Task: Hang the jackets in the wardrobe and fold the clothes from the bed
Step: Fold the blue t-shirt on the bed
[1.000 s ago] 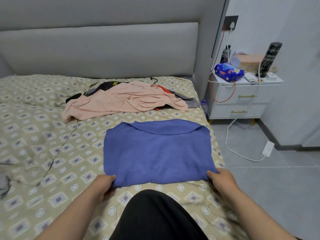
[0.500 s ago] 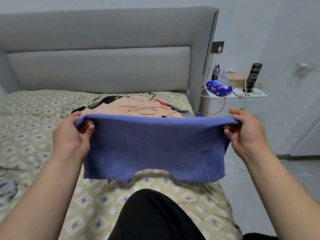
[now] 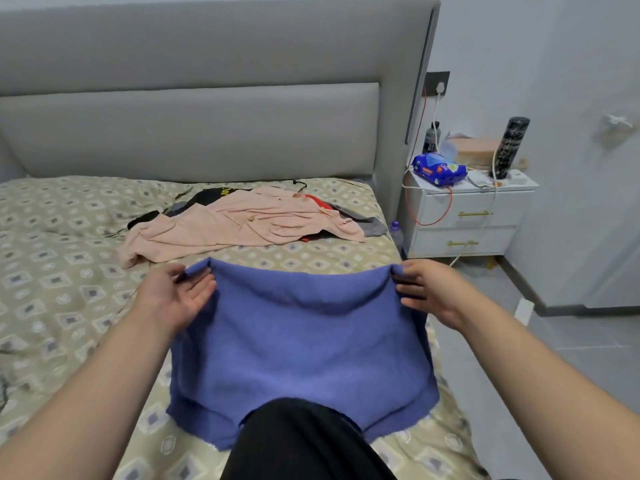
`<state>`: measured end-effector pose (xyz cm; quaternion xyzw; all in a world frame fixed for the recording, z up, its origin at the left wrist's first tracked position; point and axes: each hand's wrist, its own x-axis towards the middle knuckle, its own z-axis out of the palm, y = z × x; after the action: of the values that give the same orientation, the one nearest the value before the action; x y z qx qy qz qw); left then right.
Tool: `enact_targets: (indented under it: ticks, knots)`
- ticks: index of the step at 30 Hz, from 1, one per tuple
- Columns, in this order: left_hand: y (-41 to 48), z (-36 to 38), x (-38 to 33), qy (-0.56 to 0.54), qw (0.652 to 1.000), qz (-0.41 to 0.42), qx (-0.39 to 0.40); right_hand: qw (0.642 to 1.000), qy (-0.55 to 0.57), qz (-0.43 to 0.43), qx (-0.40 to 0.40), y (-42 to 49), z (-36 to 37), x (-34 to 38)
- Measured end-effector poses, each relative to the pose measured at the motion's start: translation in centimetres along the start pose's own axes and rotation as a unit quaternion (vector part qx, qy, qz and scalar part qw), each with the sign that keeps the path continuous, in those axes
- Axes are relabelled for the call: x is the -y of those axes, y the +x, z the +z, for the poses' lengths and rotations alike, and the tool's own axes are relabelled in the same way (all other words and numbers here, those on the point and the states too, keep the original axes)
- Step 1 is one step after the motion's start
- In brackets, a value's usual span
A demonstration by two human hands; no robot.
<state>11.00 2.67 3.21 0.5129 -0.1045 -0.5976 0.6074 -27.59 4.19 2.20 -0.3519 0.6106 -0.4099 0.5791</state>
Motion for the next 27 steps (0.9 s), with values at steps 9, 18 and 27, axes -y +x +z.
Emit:
enact_targets:
  ticks: [9,18,27]
  knots:
    - [7.1,1.4,5.0,0.289,0.952,0.095,0.046,0.968,-0.244,-0.056,0.006,7.0,0.8,-2.9]
    - [6.5,-5.1,18.7,0.87,0.444,0.155,0.148,0.878,-0.438,0.089,-0.175,5.8,-2.6,-15.7]
    - [4.3,5.4,20.2,0.796,0.558,0.177,0.155,0.983,-0.148,0.062,-0.084,3.2,-1.2,-15.0]
